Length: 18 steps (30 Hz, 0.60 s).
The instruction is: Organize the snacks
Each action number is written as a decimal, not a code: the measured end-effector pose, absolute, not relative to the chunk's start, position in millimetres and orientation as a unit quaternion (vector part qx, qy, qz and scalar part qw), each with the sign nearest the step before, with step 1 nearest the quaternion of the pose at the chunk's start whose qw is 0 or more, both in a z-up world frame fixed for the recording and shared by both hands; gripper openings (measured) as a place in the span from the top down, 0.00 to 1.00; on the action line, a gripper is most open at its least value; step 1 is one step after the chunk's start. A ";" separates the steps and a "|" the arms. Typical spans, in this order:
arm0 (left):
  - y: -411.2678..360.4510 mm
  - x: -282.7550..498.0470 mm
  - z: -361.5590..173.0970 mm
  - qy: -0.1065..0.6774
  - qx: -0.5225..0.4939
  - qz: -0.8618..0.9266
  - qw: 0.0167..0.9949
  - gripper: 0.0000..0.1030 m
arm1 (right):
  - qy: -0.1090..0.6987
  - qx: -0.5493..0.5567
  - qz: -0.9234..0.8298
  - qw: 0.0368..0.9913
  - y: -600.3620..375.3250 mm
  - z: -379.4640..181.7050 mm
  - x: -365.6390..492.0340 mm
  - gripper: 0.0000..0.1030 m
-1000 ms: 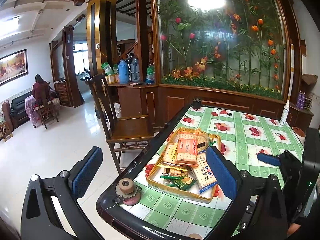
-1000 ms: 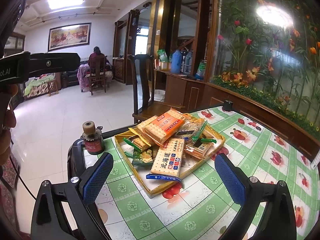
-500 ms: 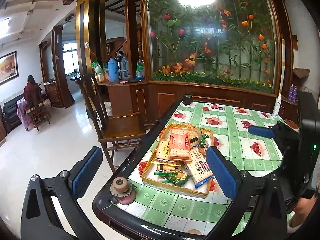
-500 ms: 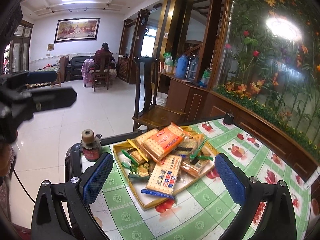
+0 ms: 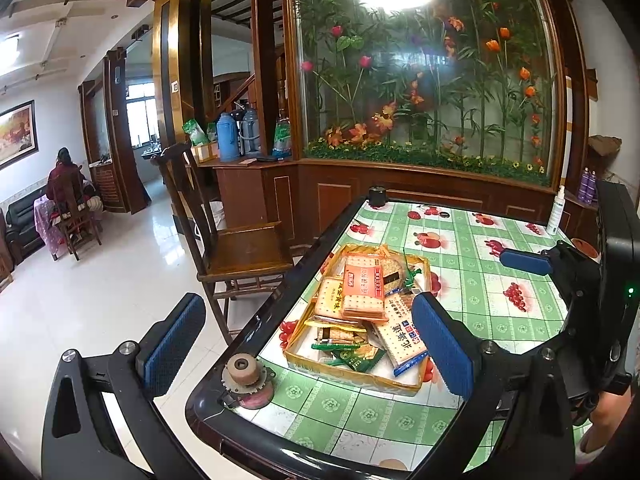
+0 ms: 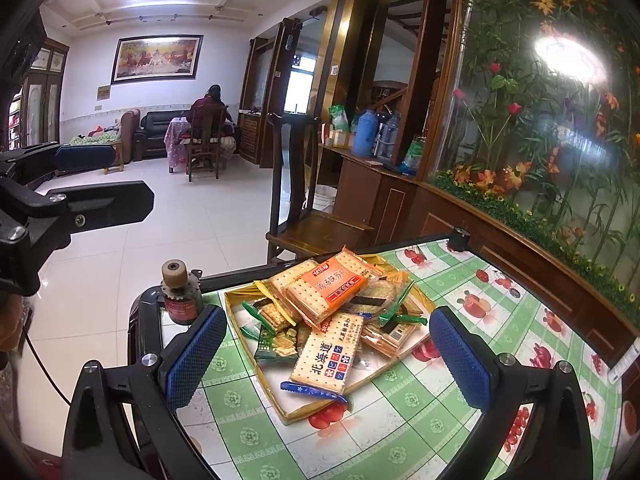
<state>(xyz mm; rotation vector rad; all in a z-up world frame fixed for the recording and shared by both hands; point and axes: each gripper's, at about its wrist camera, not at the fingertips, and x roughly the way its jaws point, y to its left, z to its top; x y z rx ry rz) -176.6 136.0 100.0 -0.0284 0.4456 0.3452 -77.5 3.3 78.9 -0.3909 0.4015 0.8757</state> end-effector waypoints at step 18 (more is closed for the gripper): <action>136.2 -177.8 96.5 0.199 -0.007 0.160 0.967 0.00 | 0.204 -0.192 0.415 0.866 -1.0 71.6 -67.7 0.01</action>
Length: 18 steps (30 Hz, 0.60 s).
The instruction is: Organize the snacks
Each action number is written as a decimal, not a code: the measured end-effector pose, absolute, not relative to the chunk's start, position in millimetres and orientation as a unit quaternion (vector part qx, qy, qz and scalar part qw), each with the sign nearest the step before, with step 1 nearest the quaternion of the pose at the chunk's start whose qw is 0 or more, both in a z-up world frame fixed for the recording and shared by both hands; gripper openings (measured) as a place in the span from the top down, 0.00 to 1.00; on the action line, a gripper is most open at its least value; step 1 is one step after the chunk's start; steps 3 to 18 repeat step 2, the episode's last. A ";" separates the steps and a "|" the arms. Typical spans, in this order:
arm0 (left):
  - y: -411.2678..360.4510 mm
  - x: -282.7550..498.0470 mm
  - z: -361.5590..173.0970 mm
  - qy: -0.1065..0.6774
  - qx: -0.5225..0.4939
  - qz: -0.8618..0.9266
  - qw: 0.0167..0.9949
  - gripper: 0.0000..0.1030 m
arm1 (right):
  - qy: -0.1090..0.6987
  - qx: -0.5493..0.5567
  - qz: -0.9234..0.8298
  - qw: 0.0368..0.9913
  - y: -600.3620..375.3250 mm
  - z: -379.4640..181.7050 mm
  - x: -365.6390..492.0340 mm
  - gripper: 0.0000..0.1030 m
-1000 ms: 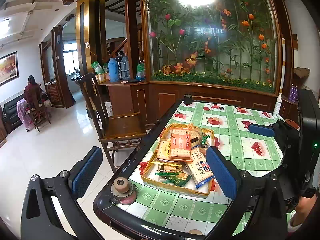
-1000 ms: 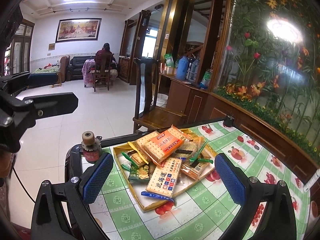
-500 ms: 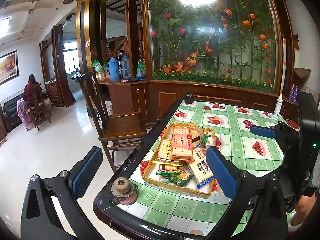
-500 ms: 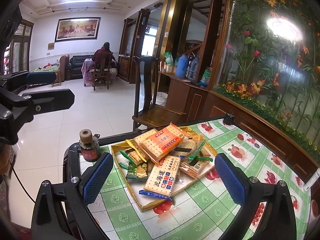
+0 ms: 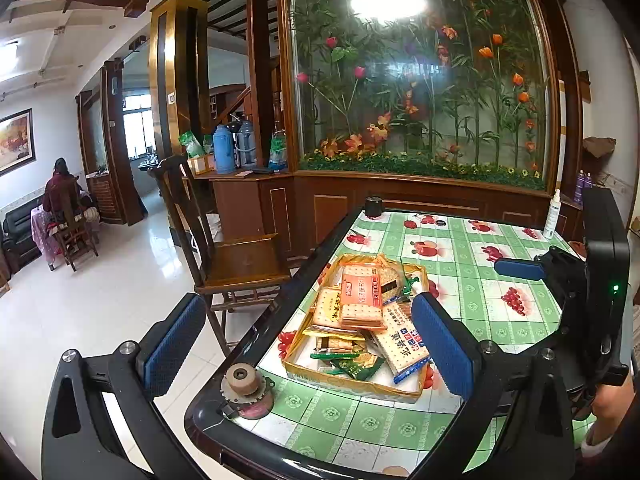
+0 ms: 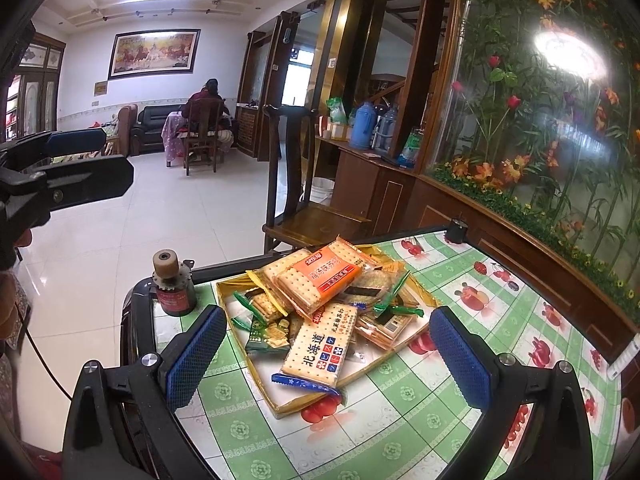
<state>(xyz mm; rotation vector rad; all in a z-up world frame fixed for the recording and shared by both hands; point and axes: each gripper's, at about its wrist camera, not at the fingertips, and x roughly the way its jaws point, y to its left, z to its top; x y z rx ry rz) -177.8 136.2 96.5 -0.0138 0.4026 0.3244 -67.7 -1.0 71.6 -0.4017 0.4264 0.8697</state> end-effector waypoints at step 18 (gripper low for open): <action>136.2 -177.2 96.2 0.201 -0.008 0.159 0.967 0.00 | 0.204 -0.195 0.416 0.864 0.6 70.1 -68.0 0.01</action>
